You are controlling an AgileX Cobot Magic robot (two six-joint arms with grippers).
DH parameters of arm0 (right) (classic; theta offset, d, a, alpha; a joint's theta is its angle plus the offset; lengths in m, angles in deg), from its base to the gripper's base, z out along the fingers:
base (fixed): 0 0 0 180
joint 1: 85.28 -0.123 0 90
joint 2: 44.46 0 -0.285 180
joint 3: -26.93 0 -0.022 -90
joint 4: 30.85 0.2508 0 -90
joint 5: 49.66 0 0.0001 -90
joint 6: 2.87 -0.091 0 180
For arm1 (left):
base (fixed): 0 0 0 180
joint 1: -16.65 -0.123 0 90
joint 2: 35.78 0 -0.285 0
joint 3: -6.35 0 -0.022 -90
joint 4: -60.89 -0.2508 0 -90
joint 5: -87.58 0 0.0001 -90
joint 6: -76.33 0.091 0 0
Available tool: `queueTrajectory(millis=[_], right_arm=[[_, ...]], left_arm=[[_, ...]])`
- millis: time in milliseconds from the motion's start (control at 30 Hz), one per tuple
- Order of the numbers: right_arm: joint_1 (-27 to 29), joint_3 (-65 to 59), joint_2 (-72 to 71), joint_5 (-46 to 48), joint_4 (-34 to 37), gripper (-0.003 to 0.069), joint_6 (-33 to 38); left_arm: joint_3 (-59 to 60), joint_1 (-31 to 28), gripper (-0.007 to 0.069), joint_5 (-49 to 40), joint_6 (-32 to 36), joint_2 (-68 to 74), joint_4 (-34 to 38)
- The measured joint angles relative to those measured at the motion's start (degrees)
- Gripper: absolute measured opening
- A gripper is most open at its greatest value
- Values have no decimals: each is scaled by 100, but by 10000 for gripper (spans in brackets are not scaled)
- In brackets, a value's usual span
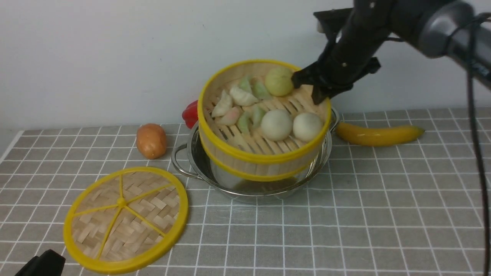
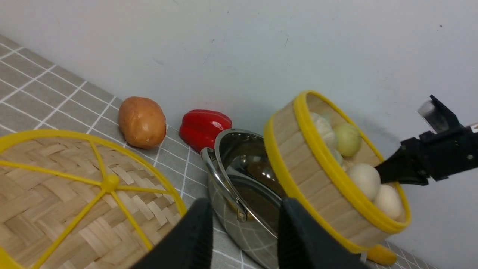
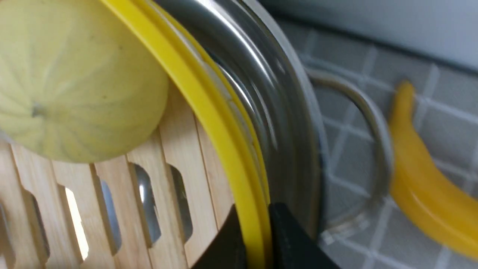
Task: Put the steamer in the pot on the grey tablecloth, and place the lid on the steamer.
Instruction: 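Place the bamboo steamer basket of food into the steel pot with the right gripper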
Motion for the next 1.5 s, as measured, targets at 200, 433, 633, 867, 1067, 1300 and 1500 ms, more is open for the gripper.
queueTrajectory(millis=[200, 433, 633, 867, 1067, 1300, 1500], right_arm=[[-132, 522, 495, 2, 0, 59, -67], [-133, 534, 902, 57, -394, 59, -93], [-133, 534, 1141, 25, -423, 59, -128], [-133, 560, 1203, -21, -577, 62, -173], [-133, 579, 1203, -64, -596, 140, -189], [-133, 588, 1184, -84, -454, 367, -189], [-127, 588, 838, -79, -398, 450, -162]], left_arm=[[0, 0, 243, 0, 0, 0, 0], [0, 0, 243, 0, 5, 0, 0], [0, 0, 243, 0, 9, 0, 0], [0, 0, 243, 0, 9, 0, 0], [0, 0, 243, 5, 9, 0, -4], [0, 0, 243, 330, 176, 0, -18], [-17, 0, 243, 433, 560, 7, -32]])
